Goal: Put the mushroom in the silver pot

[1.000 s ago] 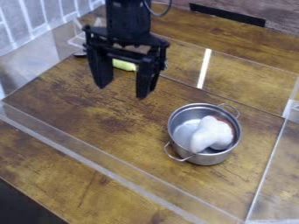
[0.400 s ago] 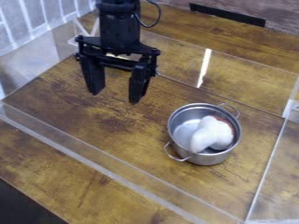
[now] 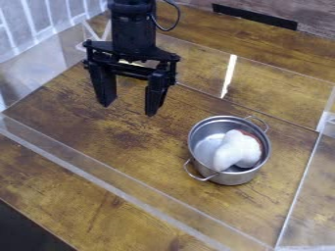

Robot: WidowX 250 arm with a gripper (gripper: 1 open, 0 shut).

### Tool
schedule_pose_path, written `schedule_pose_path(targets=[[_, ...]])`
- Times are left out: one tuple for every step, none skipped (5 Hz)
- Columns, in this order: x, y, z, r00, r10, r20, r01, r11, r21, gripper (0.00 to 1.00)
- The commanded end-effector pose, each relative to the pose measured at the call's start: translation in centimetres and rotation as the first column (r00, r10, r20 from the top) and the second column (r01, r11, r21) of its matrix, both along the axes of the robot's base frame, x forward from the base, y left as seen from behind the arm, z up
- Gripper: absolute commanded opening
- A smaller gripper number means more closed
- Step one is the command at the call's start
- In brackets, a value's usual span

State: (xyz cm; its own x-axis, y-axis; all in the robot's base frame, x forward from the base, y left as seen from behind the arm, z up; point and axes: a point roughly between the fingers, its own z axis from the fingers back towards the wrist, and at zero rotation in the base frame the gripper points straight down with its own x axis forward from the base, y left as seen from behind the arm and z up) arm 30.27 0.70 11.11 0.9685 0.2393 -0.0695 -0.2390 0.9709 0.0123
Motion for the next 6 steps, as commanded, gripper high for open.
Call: schedule_pose_path(targets=[[0.2, 0.4, 1.2, 0.998, -0.012, 0.062, 0.011, 1.000, 0.007, 1.00], [-0.4, 1.5, 1.1, 0.998, -0.007, 0.069, 0.006, 1.000, 0.015, 1.00], [0.2, 2.0, 1.8, 0.996, -0.010, 0.092, 0.008, 1.000, 0.019, 1.00], [1.0, 2.1, 2.1, 0.995, -0.018, 0.102, 0.015, 1.000, 0.026, 1.00], [1.3, 1.9, 1.4, 0.995, 0.009, 0.099, -0.012, 0.999, 0.031, 1.00], [1.4, 1.8, 0.3, 0.996, 0.033, 0.081, -0.035, 0.999, 0.032, 1.00]])
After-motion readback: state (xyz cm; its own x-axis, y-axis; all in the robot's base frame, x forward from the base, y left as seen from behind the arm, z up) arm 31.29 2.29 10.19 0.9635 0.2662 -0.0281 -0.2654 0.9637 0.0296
